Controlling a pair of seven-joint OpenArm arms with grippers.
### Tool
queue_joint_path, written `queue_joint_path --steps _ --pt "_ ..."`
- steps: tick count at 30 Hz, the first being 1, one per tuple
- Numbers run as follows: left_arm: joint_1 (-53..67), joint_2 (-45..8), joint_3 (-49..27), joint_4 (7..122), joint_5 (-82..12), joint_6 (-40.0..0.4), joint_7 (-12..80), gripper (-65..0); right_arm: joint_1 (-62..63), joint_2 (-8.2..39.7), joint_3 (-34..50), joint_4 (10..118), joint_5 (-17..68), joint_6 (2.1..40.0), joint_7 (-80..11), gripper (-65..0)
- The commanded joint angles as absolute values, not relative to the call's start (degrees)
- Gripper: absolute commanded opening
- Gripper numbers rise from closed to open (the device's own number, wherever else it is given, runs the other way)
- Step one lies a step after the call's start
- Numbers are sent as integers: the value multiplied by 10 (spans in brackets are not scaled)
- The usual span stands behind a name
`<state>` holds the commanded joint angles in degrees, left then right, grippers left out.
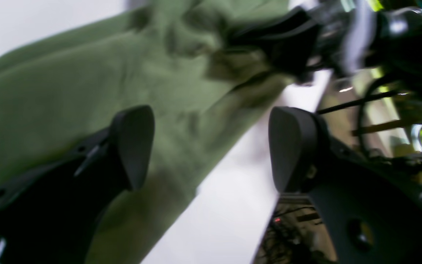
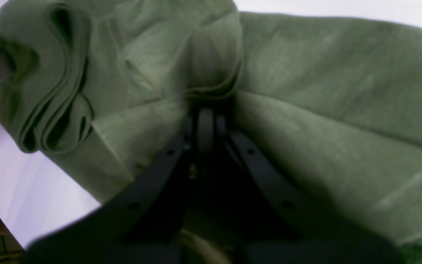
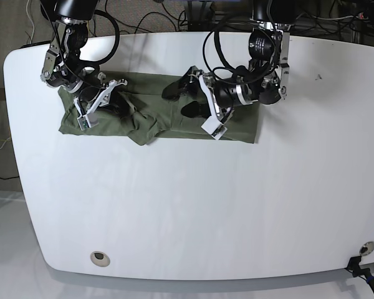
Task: Fold the T-shirt properly
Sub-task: 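Fold the strip's end toward the right gripper with the left gripper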
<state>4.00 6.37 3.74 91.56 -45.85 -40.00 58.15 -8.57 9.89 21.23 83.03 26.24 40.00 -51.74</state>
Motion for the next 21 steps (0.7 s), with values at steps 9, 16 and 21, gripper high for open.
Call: queue_joint_path --steps 9,16,21 --pt "37 7 36 972 -471 -400 579 -189 -86 99 212 830 262 400 -517 -650" --pt "43 -80 36 1026 -385 -400 490 -190 -85 98 212 830 262 400 -517 -650" --pt "42 -74 37 1026 -294 -400 485 -468 -85 98 212 830 262 400 -517 -650"
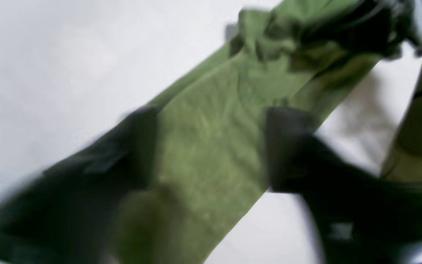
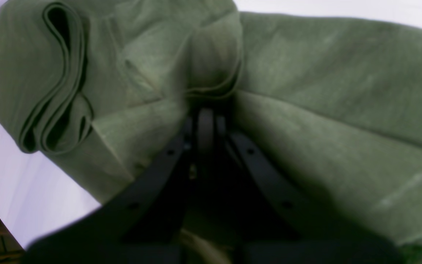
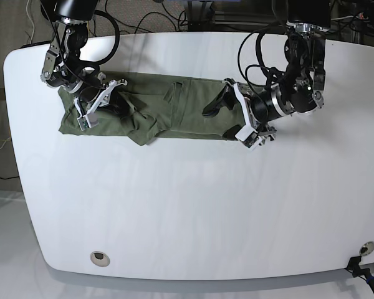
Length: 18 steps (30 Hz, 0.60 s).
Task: Fold the T-shirt properly
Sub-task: 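Fold the strip's end toward the right gripper with the left gripper, then release the right gripper and move it to the strip's other end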
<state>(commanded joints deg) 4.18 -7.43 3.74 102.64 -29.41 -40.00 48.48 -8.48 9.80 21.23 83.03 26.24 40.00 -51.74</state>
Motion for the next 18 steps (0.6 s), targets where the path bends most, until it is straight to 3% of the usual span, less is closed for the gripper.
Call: queue_joint_path --steps 2,8,18 --pt "42 -59 37 1025 -255 -400 472 -650 -85 98 212 830 262 400 -517 -650" --pt "42 -36 67 982 -148 -400 407 -650 -85 98 212 830 262 400 -517 -650" --pt "38 -42 74 834 -134 -400 320 -650 -85 98 212 830 262 400 -517 -650"
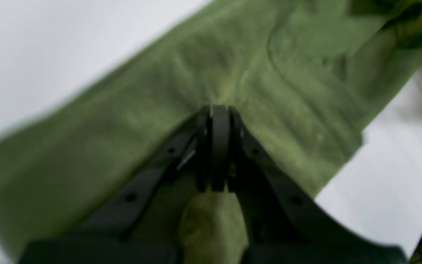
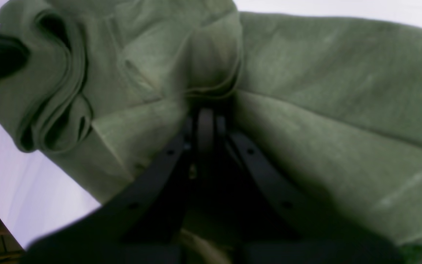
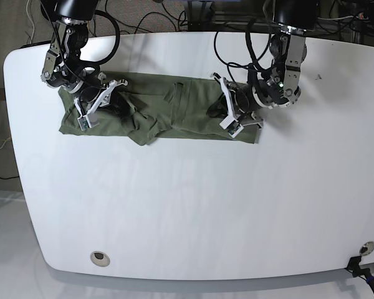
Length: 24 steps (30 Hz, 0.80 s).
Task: Fold the T-shirt properly
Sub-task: 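Release the right gripper and move it to the strip's other end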
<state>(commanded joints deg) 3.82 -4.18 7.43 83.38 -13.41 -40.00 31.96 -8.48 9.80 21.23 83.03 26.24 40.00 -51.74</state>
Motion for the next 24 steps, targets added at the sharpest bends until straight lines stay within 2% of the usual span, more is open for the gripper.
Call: queue_joint_path --steps 7,11,13,16,20,24 --pt "38 -50 76 815 -134 -400 307 -650 -85 99 213 835 266 400 -517 -650" --pt "40 -51 75 815 -134 -400 307 -650 -89 101 216 875 267 400 -518 -650" --pt "41 -51 74 815 -134 -400 307 -650 -95 101 216 902 267 400 -518 -536" --pt "42 -51 74 815 -134 -400 307 -650 -106 101 216 953 267 400 -518 -422" --pt "43 -51 74 815 -134 -400 307 -650 -113 102 219 1015 267 400 -520 -388" --pt "43 -51 74 815 -134 -400 307 -650 -111 100 280 1035 267 400 -526 -388"
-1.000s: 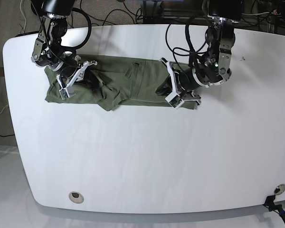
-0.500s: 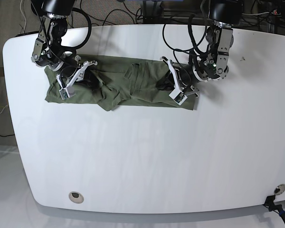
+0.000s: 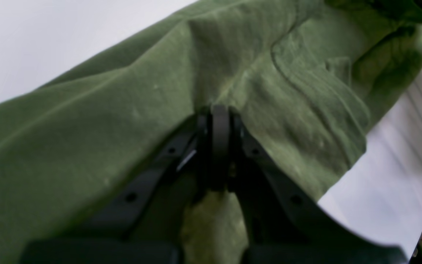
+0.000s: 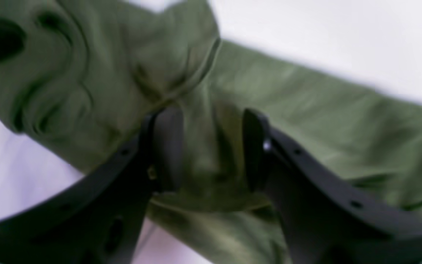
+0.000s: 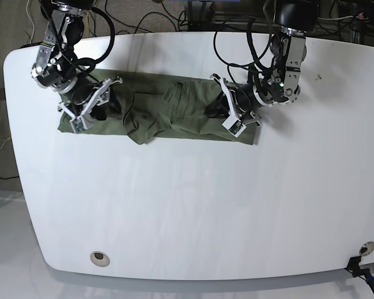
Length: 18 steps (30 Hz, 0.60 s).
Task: Fold the T-shirt properly
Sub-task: 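Release the right gripper and move it to the strip's other end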
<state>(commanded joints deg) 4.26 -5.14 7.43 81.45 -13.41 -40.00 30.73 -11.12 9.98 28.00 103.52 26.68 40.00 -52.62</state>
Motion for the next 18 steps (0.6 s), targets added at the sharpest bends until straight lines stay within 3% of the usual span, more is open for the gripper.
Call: queue_joint_path --steps 7,13,18 --pt "49 -52 74 815 -134 -400 307 -650 -98 98 403 1011 268 400 -526 -380" --pt "50 -52 74 815 -134 -400 307 -650 -85 101 468 947 324 400 -558 -165" --pt "50 -52 74 815 -134 -400 307 -650 -86 102 492 902 356 400 -560 -146"
